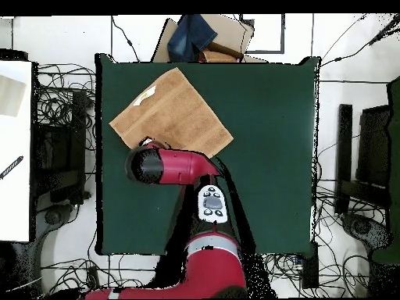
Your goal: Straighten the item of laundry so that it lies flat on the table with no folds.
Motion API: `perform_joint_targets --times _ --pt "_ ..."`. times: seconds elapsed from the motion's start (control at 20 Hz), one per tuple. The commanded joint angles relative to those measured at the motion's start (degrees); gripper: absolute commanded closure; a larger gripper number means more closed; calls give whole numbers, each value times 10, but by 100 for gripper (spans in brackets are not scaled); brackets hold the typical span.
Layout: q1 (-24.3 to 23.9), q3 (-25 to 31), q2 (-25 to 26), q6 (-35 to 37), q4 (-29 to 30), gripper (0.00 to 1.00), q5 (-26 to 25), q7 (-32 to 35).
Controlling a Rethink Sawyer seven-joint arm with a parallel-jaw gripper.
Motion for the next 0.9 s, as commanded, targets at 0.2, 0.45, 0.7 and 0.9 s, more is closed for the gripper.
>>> perform_joint_targets --times 0.2,0.45,0.7,0.9 --pt "-9 72 14 -16 49 100 -36 11" --pt "-51 125 19 -51 70 100 -38 17" --pt "-120 202 19 -76 100 100 -45 8" --pt "-156 239 28 -74 102 100 -52 1"
